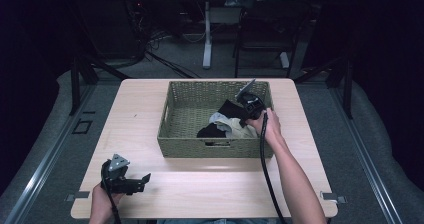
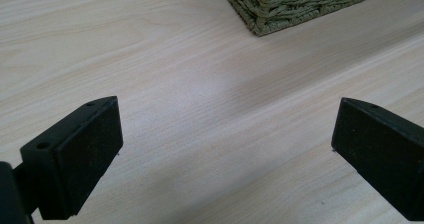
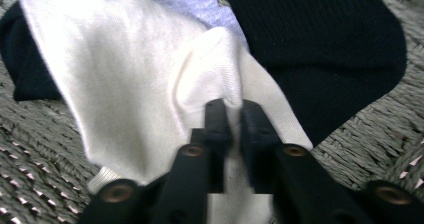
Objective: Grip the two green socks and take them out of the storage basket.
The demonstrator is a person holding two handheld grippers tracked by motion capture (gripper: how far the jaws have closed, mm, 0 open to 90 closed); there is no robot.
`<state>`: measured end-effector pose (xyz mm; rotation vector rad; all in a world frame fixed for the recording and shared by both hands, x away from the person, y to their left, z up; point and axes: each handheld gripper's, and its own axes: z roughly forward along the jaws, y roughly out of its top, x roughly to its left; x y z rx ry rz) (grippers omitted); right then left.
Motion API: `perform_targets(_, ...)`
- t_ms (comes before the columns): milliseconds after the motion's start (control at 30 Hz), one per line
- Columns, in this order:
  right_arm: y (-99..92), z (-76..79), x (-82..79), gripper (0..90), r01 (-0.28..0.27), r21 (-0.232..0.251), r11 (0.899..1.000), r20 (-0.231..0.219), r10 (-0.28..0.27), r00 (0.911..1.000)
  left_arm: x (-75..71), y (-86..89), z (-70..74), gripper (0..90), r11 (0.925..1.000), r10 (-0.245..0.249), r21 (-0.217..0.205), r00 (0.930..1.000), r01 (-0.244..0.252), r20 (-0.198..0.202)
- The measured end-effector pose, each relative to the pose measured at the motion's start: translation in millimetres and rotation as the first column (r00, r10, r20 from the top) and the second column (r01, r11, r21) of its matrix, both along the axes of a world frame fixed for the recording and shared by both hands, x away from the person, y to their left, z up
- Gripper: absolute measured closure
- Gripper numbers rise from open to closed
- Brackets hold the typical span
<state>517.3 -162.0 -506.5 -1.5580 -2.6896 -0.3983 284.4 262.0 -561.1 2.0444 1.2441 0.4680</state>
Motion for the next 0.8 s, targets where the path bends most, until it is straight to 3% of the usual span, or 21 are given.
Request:
perform_targets(467, -6.5, 59.8, -19.8, 85.3, -0.010, 0.053, 0.999, 0.139, 0.003, 0.9903, 0.4, -0.7, 0.1, 0.1, 1.0000, -0.002, 0.001, 1.0000, 0.002, 0.003)
perform_targets(800, -7.8, 93.4, -25.6, 85.5, -0.030, 0.045, 0.999, 0.187, 0.021, 0.9822, -0.4, -0.5, 0.4, 0.1, 1.0000, -0.002, 0.001, 1.0000, 0.002, 0.004)
